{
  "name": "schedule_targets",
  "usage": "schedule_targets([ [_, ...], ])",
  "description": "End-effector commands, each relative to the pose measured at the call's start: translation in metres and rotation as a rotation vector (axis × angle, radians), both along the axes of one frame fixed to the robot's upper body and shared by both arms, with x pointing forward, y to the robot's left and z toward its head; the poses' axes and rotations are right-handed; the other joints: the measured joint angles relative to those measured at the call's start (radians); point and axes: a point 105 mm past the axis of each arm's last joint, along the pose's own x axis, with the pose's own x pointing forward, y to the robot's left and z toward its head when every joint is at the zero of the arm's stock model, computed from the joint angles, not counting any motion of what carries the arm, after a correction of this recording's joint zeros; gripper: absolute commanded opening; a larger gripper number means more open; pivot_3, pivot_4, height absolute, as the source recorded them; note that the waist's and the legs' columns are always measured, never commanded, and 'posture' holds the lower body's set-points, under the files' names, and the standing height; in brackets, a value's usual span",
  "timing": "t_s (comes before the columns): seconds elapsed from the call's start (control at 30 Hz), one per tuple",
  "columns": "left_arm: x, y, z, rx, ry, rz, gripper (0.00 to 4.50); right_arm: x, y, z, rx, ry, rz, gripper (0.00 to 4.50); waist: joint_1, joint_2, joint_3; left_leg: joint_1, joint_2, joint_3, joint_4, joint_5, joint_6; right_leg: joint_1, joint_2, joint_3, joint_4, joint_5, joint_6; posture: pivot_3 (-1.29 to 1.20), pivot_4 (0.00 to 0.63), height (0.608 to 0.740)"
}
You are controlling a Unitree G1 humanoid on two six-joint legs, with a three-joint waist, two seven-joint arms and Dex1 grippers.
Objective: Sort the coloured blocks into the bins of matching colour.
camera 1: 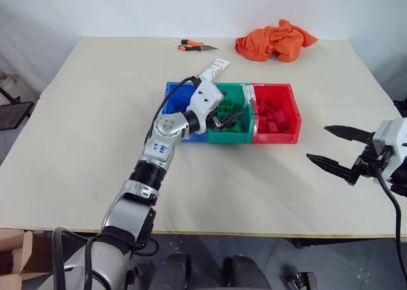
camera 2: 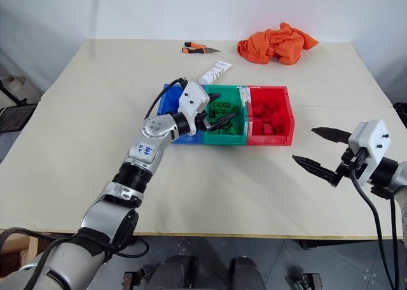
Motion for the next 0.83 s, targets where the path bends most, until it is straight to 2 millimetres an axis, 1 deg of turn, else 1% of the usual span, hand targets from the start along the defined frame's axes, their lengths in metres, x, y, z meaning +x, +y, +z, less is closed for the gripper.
schedule_targets([
  [0.03,-0.039,0.02,0.018,-0.074,0.023,-0.207,3.78,-0.001,0.004,0.005,-0.012,-0.022,0.043,4.45,-0.006,0.0,0.0,0.0,0.0,0.0,0.0,0.0,0.0,0.0,0.0,0.0,0.0,0.0,0.0,0.0,0.15,0.74],
  [0.13,-0.063,0.046,0.01,-0.024,0.086,-0.264,3.78,-0.001,0.005,-0.001,-0.05,0.01,0.077,4.45,-0.006,0.0,0.0,0.0,0.001,-0.001,0.0,0.0,-0.001,-0.001,0.0,0.0,-0.001,0.0,0.0,0.0,0.15,0.74],
  [0.2,-0.078,0.07,0.002,0.032,0.144,-0.273,3.78,-0.002,0.005,-0.006,-0.09,0.044,0.114,4.45,-0.008,0.001,0.0,0.0,0.001,-0.001,0.0,0.0,-0.001,0.0,0.0,0.001,-0.002,0.0,0.0,0.0,0.15,0.74],
  [0.27,-0.087,0.094,-0.003,0.076,0.192,-0.254,3.78,-0.003,0.004,-0.012,-0.139,0.077,0.154,4.45,-0.008,0.001,0.0,0.001,0.001,-0.001,0.0,0.0,-0.001,0.001,0.0,0.001,-0.002,0.0,0.0,0.0,0.15,0.74],
  [0.33,-0.093,0.122,-0.011,0.132,0.242,-0.22,3.78,-0.003,0.002,-0.018,-0.195,0.112,0.197,4.45,-0.009,0.001,-0.001,0.001,0.001,-0.001,0.0,0.0,0.0,0.001,0.0,0.001,-0.003,0.0,0.0,0.0,0.15,0.74],
  [0.43,-0.095,0.159,-0.022,0.185,0.297,-0.149,3.78,0.001,0.0,-0.019,-0.241,0.127,0.236,4.45,-0.01,0.001,-0.001,0.002,0.001,-0.002,0.0,0.0,0.0,0.002,0.0,0.001,-0.005,0.0,0.0,0.0,0.15,0.74],
  [0.57,-0.095,0.197,-0.027,0.21,0.313,-0.039,3.78,0.01,-0.003,-0.015,-0.252,0.118,0.245,4.45,-0.01,0.002,0.0,0.001,0.001,-0.002,0.0,0.0,0.0,0.002,-0.001,0.001,-0.005,0.0,-0.001,0.0,0.15,0.74],
  [0.67,-0.097,0.214,-0.028,0.216,0.303,0.012,3.78,0.015,-0.005,-0.014,-0.254,0.114,0.247,4.45,-0.012,0.002,0.0,0.001,0.001,-0.003,-0.002,0.0,0.0,0.001,-0.001,0.001,-0.005,0.0,-0.001,0.0,0.15,0.74],
  [0.73,-0.097,0.219,-0.028,0.216,0.296,0.028,3.78,0.018,-0.005,-0.014,-0.254,0.112,0.249,4.45,-0.012,0.002,0.0,0.001,0.001,-0.003,-0.002,0.0,0.0,0.0,-0.002,0.001,-0.005,0.0,-0.001,0.0,0.15,0.74],
  [0.83,-0.099,0.221,-0.027,0.204,0.29,0.019,3.78,0.02,-0.005,-0.015,-0.255,0.112,0.249,4.45,-0.012,0.002,0.0,0.001,0.001,-0.003,-0.002,0.0,0.0,0.0,-0.002,0.001,-0.005,0.0,-0.001,0.0,0.15,0.74],
])
